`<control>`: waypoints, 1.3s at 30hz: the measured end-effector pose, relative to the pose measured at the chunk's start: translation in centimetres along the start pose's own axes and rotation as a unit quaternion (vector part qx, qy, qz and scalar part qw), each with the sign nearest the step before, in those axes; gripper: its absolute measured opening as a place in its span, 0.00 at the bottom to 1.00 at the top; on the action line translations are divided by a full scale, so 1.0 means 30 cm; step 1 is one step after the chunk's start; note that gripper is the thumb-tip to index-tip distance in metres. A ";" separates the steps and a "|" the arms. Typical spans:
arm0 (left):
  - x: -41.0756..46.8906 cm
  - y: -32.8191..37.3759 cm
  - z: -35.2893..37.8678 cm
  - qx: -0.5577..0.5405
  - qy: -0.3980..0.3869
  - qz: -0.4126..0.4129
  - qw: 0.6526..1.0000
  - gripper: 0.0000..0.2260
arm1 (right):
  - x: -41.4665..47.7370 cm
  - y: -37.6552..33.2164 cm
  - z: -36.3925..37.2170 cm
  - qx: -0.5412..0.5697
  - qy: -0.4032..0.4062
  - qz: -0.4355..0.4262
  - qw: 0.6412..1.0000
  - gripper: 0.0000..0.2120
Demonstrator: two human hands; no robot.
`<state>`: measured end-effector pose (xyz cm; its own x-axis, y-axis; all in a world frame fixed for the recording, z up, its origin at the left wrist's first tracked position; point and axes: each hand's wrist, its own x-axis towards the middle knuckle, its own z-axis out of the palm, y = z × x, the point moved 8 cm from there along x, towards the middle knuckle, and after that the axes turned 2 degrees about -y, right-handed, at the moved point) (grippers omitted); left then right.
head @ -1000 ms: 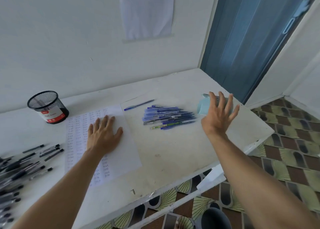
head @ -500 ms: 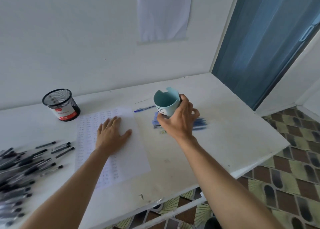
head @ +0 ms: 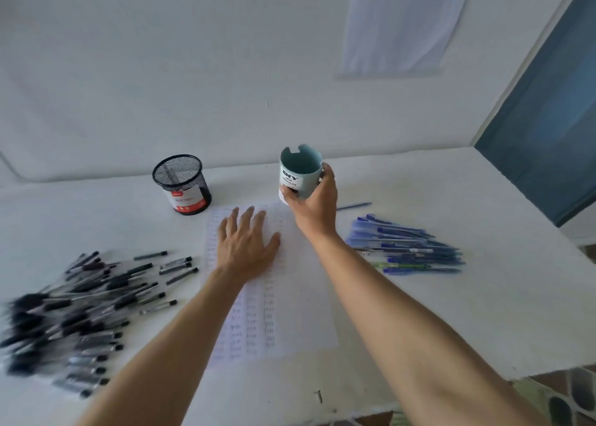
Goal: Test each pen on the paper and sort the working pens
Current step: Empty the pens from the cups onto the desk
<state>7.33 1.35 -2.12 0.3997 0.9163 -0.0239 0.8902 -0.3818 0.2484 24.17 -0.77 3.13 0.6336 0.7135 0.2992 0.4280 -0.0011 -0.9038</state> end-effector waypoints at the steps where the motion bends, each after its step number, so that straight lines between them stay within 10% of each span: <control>1: 0.002 -0.003 0.005 0.005 -0.003 0.001 1.000 0.30 | 0.017 0.004 0.022 0.002 0.001 0.004 1.000 0.40; 19: 0.020 -0.031 0.016 0.002 0.023 0.005 1.000 0.35 | 0.086 0.079 0.118 -0.104 -0.098 0.042 0.989 0.39; 24: 0.020 -0.039 0.019 -0.020 0.023 0.003 1.000 0.32 | 0.030 0.092 -0.028 -0.286 -0.078 -0.062 0.953 0.24; 28: 0.013 -0.035 0.010 -0.030 0.022 0.023 0.999 0.34 | -0.020 0.181 -0.069 -0.406 -0.231 -0.062 0.882 0.21; 39: -0.030 -0.013 -0.008 0.000 0.002 0.048 0.999 0.28 | -0.085 0.177 -0.226 -0.432 -0.216 -0.093 0.871 0.17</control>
<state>6.57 0.71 -1.97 0.4819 0.8762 0.0046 0.8479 -0.4676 0.2498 29.21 -7.35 -0.36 0.2796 0.9545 0.1037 0.9408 -0.2508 -0.2281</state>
